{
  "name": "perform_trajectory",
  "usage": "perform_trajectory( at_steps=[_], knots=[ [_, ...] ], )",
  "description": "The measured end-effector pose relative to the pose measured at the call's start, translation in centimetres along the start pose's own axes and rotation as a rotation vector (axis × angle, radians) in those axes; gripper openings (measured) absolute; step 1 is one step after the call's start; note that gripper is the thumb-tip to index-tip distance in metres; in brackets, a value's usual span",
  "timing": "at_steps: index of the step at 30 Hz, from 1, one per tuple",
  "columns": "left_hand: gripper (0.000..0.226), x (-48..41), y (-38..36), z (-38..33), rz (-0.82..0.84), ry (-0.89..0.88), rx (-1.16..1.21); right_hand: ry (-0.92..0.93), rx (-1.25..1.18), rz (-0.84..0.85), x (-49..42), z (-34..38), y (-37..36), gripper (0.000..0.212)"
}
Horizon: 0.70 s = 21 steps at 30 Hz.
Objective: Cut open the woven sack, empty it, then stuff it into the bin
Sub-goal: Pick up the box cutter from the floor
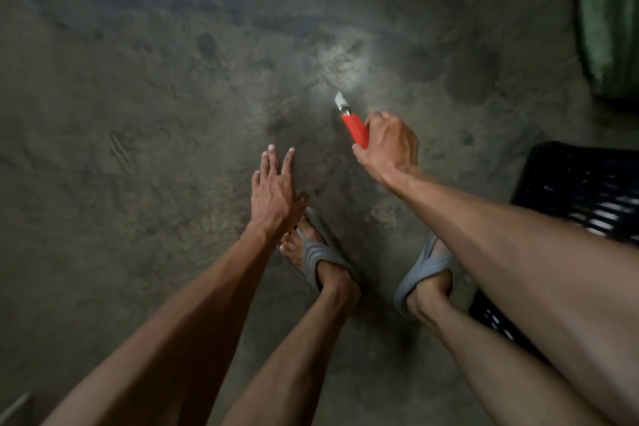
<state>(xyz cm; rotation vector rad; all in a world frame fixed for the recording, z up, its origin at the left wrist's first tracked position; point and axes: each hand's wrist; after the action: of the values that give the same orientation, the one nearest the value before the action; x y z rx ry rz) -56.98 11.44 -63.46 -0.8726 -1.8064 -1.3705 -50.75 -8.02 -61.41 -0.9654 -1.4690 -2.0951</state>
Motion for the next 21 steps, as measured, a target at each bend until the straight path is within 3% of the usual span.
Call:
perform_trajectory(
  at_steps=[5, 11, 21],
  knots=[
    [0.088, 10.6, 6.3, -3.9, 0.053, -0.007, 0.013, -0.010, 0.029, 0.058, 11.7, -0.1, 8.3, 0.036],
    [0.080, 24.5, 19.5, -11.6, 0.030, -0.111, -0.020, -0.047, 0.011, 0.037, 26.0, 2.8, 22.4, 0.033],
    [0.077, 43.6, 42.6, -21.1, -0.297, -0.187, 0.065, -0.043, -0.140, -0.276, 41.3, 11.0, 48.9, 0.035]
  ],
)
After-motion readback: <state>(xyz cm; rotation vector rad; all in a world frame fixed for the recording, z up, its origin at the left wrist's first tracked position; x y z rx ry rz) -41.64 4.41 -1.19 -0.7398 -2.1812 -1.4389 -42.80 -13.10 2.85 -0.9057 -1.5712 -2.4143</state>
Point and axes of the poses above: each hand's wrist, its own x-axis away from the middle knuckle, its own y-axis out of the back of the hand, z = x × y, and after that the axes turned 12 degrees about z, right-handed
